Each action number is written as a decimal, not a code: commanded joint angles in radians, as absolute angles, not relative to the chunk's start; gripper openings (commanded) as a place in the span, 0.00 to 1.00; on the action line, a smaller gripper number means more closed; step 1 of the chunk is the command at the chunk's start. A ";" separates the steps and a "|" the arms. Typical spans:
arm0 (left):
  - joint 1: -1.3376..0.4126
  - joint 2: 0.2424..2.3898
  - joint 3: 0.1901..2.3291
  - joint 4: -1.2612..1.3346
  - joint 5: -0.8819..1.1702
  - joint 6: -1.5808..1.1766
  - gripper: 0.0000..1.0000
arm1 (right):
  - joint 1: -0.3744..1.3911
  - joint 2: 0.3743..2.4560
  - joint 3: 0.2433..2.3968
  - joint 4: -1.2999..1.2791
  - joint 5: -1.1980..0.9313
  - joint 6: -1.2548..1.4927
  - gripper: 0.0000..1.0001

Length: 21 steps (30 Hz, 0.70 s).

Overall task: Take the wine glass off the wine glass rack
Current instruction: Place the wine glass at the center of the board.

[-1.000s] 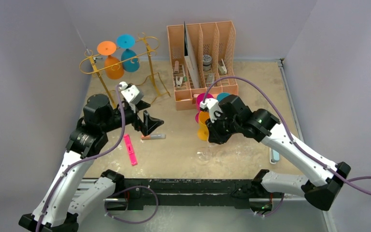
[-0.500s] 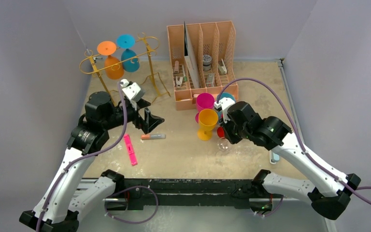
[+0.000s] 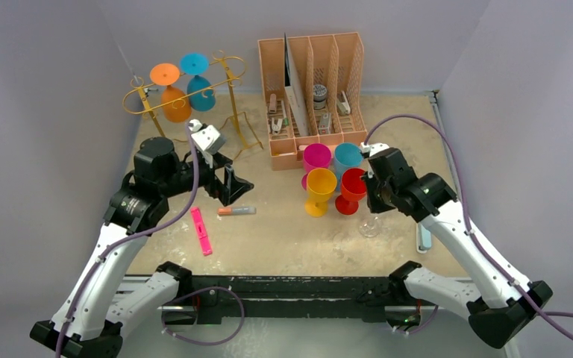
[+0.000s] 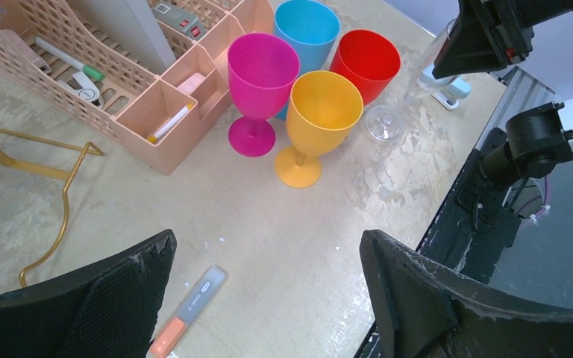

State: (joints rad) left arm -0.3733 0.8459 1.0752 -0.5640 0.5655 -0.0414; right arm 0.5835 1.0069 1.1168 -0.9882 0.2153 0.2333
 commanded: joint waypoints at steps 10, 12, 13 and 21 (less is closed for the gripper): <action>-0.368 0.852 1.157 -0.668 0.521 -0.048 0.93 | 0.495 1.121 1.205 -0.862 0.346 0.254 0.00; -0.368 0.854 1.162 -0.677 0.512 -0.042 0.93 | 0.465 1.131 1.208 -0.836 0.312 0.252 0.00; -0.368 0.853 1.164 -0.679 0.510 -0.041 0.93 | 0.449 1.135 1.209 -0.825 0.292 0.253 0.00; -0.368 0.851 1.168 -0.687 0.505 -0.032 0.94 | 0.355 1.199 1.268 -0.795 0.157 0.253 0.00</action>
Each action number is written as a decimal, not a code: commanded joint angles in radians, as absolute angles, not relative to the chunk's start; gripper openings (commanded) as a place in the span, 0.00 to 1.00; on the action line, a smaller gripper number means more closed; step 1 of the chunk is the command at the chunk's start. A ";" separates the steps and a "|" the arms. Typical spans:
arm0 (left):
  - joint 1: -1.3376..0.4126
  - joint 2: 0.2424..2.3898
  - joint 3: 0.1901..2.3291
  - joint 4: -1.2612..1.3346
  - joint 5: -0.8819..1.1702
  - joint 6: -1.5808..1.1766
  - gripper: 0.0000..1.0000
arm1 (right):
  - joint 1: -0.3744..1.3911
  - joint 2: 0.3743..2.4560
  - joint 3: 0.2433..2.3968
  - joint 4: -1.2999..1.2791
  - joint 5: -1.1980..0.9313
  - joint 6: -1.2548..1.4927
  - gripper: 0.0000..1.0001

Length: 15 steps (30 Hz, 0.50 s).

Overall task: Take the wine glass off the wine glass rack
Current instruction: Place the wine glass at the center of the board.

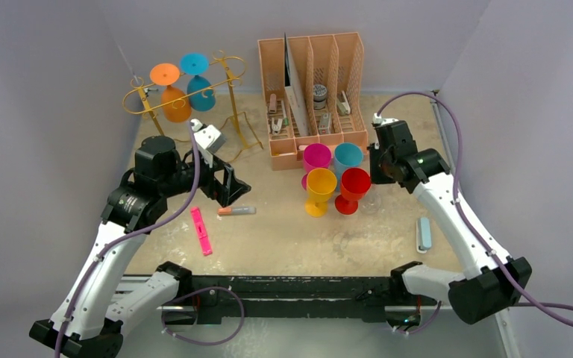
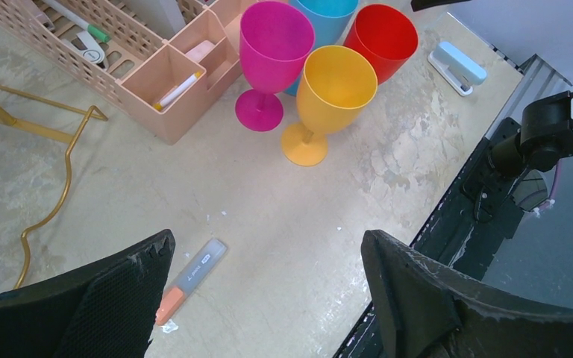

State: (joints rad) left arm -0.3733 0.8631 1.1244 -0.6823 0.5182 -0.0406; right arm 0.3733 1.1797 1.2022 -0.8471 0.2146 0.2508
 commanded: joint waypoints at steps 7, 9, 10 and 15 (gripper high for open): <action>-0.368 0.849 1.181 -0.692 0.499 -0.032 0.94 | 0.321 1.250 1.279 -0.749 0.139 0.247 0.00; -0.368 0.850 1.191 -0.699 0.495 -0.034 0.94 | 0.306 1.267 1.286 -0.741 0.126 0.245 0.00; -0.368 0.849 1.197 -0.705 0.492 -0.035 0.94 | 0.298 1.273 1.289 -0.738 0.126 0.244 0.00; -0.368 0.847 1.217 -0.724 0.479 -0.034 0.94 | 0.264 1.296 1.291 -0.716 0.093 0.251 0.00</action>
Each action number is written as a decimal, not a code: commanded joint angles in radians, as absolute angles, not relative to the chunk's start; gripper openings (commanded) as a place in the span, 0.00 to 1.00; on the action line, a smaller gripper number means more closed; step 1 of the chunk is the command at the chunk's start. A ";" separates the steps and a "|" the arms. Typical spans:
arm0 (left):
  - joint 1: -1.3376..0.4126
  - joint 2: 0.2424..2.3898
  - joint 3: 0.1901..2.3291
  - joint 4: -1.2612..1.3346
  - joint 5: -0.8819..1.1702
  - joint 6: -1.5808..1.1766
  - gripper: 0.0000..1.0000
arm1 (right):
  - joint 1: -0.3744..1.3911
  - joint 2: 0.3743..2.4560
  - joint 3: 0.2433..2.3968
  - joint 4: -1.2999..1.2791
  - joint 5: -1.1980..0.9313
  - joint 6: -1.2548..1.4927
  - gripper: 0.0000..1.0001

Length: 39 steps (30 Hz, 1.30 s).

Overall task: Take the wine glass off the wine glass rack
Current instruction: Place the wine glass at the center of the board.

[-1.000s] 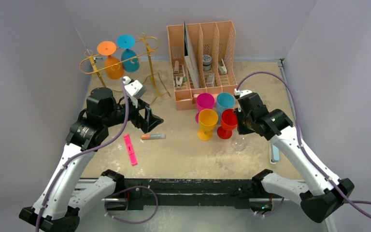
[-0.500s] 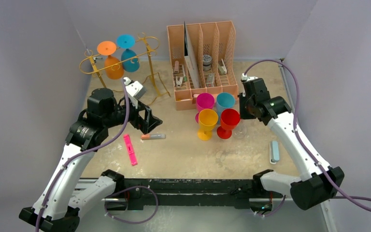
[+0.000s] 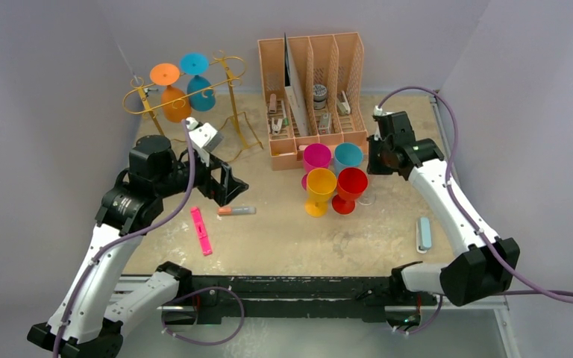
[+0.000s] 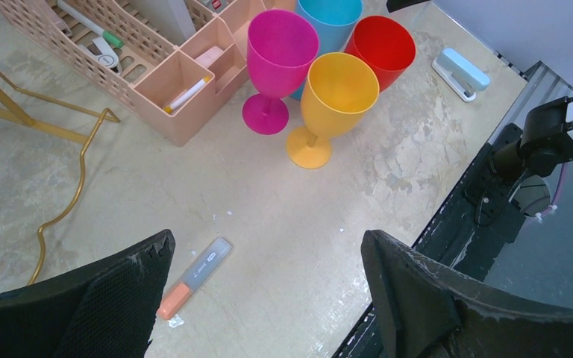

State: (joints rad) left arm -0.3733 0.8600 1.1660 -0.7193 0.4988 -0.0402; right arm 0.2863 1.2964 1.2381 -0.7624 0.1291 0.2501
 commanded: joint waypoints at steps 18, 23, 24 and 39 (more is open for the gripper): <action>-0.368 0.874 1.285 -0.770 0.427 -0.042 0.94 | 0.253 1.351 1.326 -0.758 0.075 0.254 0.28; -0.368 0.880 1.299 -0.770 0.423 -0.053 0.94 | 0.253 1.354 1.376 -0.796 0.066 0.251 0.47; -0.368 0.885 1.306 -0.773 0.422 -0.055 0.94 | 0.252 1.354 1.392 -0.808 0.064 0.248 0.50; -0.367 1.061 1.540 -0.850 0.357 -0.124 0.95 | 0.252 1.206 1.448 -0.854 -0.207 0.254 0.62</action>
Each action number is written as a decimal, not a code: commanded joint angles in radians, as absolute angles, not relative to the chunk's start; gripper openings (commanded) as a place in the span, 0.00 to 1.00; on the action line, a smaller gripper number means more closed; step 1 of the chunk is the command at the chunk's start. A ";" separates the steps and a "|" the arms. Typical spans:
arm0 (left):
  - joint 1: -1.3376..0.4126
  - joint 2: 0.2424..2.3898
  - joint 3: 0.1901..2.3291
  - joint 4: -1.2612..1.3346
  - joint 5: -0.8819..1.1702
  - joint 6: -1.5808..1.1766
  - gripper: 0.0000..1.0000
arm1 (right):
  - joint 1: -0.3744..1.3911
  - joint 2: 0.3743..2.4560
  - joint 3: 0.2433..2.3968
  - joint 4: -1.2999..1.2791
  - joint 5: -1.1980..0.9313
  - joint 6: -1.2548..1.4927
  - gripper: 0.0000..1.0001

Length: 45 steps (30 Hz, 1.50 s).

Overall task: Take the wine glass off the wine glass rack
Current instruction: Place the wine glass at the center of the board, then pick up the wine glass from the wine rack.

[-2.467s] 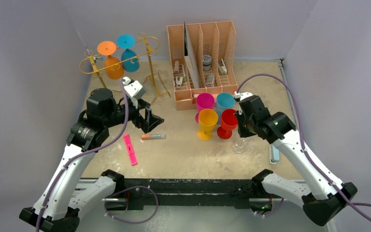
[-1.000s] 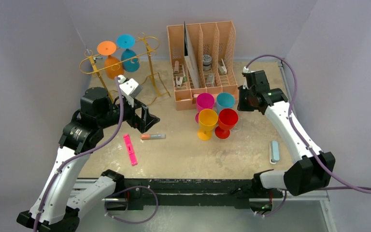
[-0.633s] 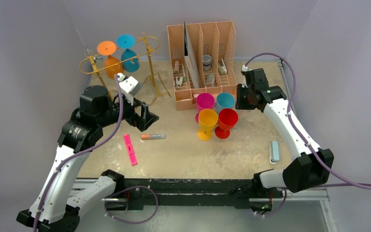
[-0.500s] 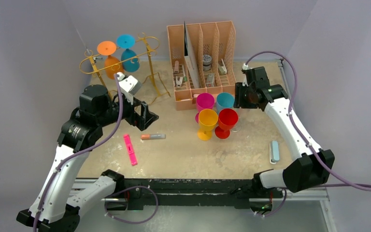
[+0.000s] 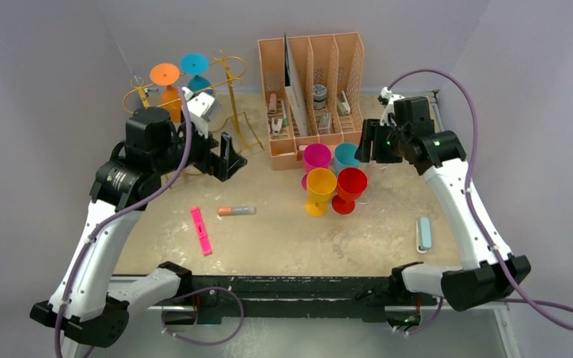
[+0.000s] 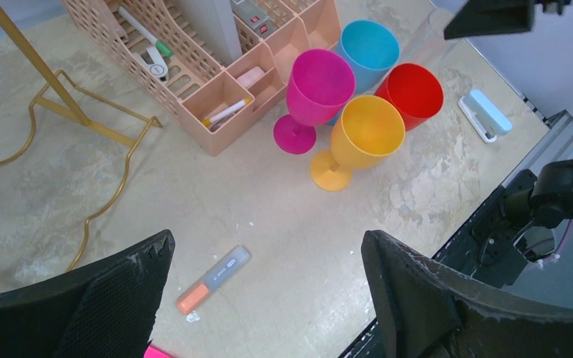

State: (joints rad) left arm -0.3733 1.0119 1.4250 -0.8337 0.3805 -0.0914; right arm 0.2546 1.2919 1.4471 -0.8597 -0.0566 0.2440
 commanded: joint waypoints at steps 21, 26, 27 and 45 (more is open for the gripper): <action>-0.004 1.457 2.034 -0.877 0.438 -0.209 1.00 | 0.253 1.012 1.213 -0.475 -0.671 0.484 0.72; 0.146 1.537 2.086 -0.856 0.523 -0.240 0.99 | 0.253 1.021 1.221 -0.465 -0.738 0.499 0.73; 0.157 1.551 2.100 -0.862 0.519 -0.247 0.95 | 0.253 1.023 1.222 -0.464 -0.746 0.501 0.74; 0.209 1.667 2.143 -0.752 0.408 -0.165 0.92 | 0.253 1.062 1.247 -0.474 -0.777 0.554 0.75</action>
State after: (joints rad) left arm 0.1974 1.6375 2.1052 -0.8082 0.4393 -0.1986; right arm 0.2543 1.0634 1.2129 -0.4843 -0.7521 0.5404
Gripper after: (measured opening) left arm 0.915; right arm 0.747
